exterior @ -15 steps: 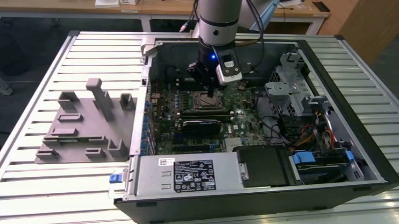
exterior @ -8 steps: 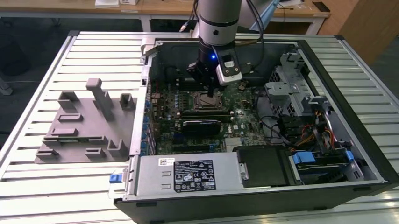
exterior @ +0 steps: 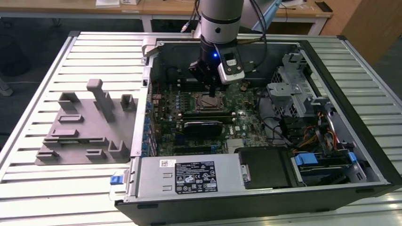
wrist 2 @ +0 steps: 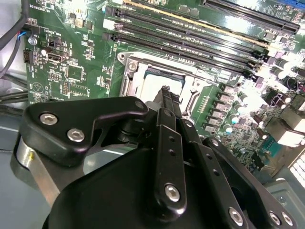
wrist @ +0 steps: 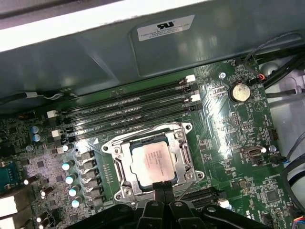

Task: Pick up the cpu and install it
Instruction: 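Install the second cpu locking lever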

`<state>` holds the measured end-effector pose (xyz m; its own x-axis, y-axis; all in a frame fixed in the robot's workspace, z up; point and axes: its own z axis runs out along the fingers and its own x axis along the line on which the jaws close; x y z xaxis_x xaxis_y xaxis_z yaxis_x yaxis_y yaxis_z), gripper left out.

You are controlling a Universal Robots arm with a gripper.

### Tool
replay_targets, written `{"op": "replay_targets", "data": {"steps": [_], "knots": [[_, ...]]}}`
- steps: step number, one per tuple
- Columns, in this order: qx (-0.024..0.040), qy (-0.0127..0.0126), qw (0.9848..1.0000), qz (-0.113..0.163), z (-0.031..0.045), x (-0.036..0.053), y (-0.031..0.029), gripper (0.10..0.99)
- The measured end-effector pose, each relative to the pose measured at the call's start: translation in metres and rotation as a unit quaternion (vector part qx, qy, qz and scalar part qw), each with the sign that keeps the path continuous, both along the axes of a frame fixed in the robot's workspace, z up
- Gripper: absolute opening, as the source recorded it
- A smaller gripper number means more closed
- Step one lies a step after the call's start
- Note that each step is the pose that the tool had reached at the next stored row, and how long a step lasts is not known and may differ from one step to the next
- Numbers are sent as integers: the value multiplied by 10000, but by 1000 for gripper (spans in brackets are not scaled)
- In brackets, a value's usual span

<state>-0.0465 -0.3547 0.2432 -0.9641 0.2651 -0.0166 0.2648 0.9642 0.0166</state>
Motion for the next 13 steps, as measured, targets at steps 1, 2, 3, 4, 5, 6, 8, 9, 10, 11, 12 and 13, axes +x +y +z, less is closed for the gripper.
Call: {"op": "replay_targets", "data": {"steps": [1,2,3,4,5,6,8,9,10,11,12,13], "knots": [[-1,0,10000,0,0,0,0,106],[0,0,10000,0,0,0,0,106],[-1,0,10000,0,1,0,0,106],[-2,1,10000,-1,2,-1,-3,106],[-2,1,10000,0,2,-1,-11,106],[-1,0,10000,0,1,0,-20,106],[-2,1,10000,-1,1,0,-45,106],[-2,1,10000,-1,1,0,-62,106],[-1,1,10000,-1,1,0,-80,106],[-1,0,10000,0,1,0,-98,106],[-1,0,10000,0,1,0,-117,106],[-1,0,10000,0,1,0,-136,106]]}}
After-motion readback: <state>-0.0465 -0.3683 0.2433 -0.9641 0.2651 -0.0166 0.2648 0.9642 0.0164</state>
